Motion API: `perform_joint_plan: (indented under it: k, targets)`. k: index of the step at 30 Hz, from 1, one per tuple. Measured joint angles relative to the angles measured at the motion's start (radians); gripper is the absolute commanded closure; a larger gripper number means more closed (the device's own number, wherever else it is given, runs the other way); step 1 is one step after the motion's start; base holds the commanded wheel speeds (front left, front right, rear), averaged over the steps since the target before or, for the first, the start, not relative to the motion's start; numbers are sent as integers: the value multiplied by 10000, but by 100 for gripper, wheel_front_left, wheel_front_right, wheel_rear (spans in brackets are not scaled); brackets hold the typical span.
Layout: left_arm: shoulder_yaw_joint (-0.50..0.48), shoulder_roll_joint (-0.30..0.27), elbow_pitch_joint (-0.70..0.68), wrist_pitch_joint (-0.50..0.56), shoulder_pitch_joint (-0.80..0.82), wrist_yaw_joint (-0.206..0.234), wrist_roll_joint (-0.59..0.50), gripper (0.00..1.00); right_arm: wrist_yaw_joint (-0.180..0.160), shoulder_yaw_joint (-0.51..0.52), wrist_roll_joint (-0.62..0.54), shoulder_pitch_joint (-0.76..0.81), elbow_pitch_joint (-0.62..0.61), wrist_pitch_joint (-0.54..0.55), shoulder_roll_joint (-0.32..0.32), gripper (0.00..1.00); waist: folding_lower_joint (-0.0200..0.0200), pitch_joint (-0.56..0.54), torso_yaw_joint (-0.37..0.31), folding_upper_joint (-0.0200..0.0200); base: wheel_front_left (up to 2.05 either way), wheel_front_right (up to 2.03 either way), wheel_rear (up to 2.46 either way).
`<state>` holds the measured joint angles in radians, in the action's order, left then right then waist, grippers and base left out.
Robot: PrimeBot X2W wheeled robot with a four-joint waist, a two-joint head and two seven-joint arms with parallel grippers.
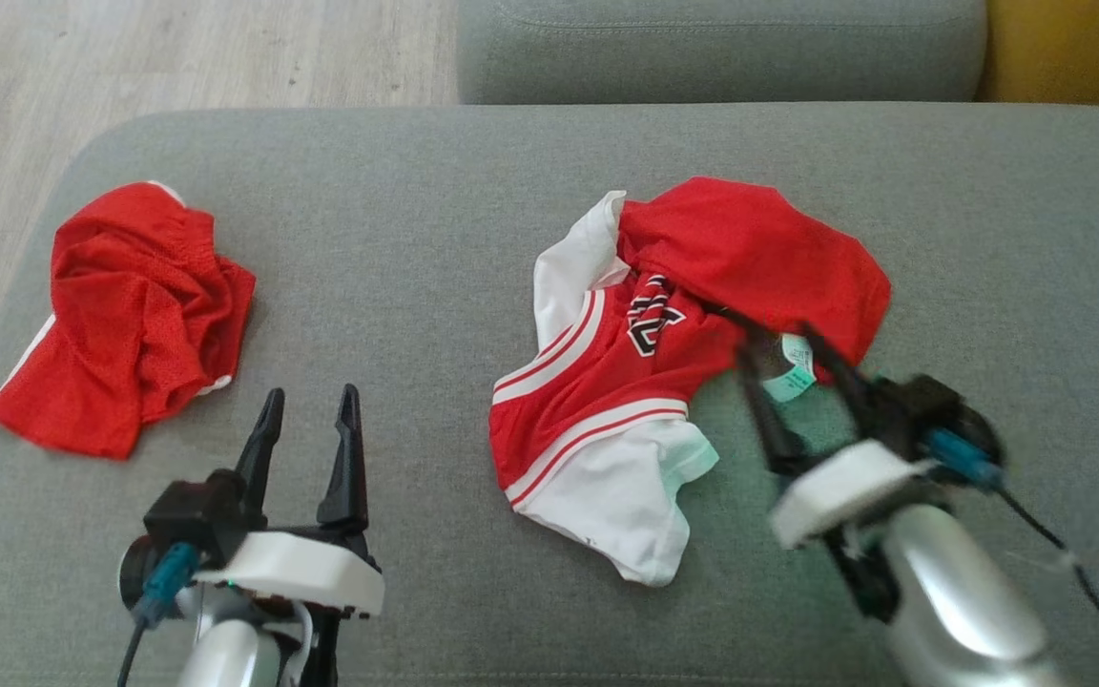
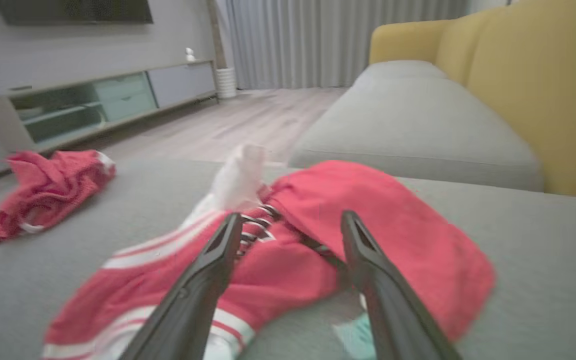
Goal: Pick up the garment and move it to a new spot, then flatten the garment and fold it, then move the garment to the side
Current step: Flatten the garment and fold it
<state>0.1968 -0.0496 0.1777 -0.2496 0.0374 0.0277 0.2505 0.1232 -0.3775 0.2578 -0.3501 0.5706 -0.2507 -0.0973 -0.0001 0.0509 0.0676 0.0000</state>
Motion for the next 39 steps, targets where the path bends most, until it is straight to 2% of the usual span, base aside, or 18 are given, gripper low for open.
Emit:
perform_joint_plan:
  k: [4, 8, 15, 20, 21, 22, 23, 24, 25, 29, 34, 39]
  targets:
    - [155, 0, -50, 0, -126, -4, -15, 0, 0, 1375, -1273, 562, 234, 0, -245, 0, 0, 83, 29, 0, 0, 0, 0]
    - [224, 0, -100, 0, -121, -10, -15, 0, 0, 2347, -2341, 403, 832, 0, -368, 0, 0, 322, 168, 0, 0, 0, 0]
    - [420, 2, -125, 0, 95, -8, -25, 0, 2, 3246, -3371, -956, 2543, 0, -535, 0, 2, 978, 701, 0, 0, 0, 0]
    - [458, 2, -128, 0, 174, -10, -29, 0, 2, 3488, -3776, -1430, 3459, 13, -635, 0, 3, 1235, 986, 0, 0, 0, 0]
    - [466, 2, -128, 0, 181, -10, -29, 0, 2, 3565, -3837, -1489, 3657, 15, -658, 20, 3, 1281, 1046, 0, 0, 0, 0]
    - [466, 2, -128, 0, 190, -8, -29, 0, 2, 3622, -3873, -1550, 3824, 13, -675, 55, 3, 1319, 1093, 0, 0, 0, 0]
    - [466, 2, -128, 0, 191, -6, -29, 0, 2, 3678, -3921, -1592, 3919, 13, -675, 72, 3, 1347, 1127, 0, 0, 0, 0]
    - [466, 2, -128, 0, 190, 0, -29, 0, 2, 3735, -3929, -1635, 3977, 13, -663, 72, 3, 1358, 1139, 0, 0, 0, 0]
    - [460, 2, -128, 0, 190, 2, -29, 0, 2, 3793, -3929, -1684, 3998, 13, -650, 100, 3, 1349, 1127, 0, 0, 0, 0]
    - [451, 2, -127, 0, 187, 75, -27, 0, 2, 3937, -3929, -1765, 3676, 12, -617, 100, 2, 1274, 957, 0, 0, 0, 0]
    - [447, 4, -125, 0, 183, 77, -25, 0, 2, 3889, -3741, -1569, 2103, 2, -376, 100, 1, 1117, 578, 0, 0, 0, 0]
    - [418, 4, -107, 0, 137, 77, -25, 0, 2, 3507, -3384, -683, 407, 0, -357, 100, 1, 879, 125, 0, 0, 0, 0]
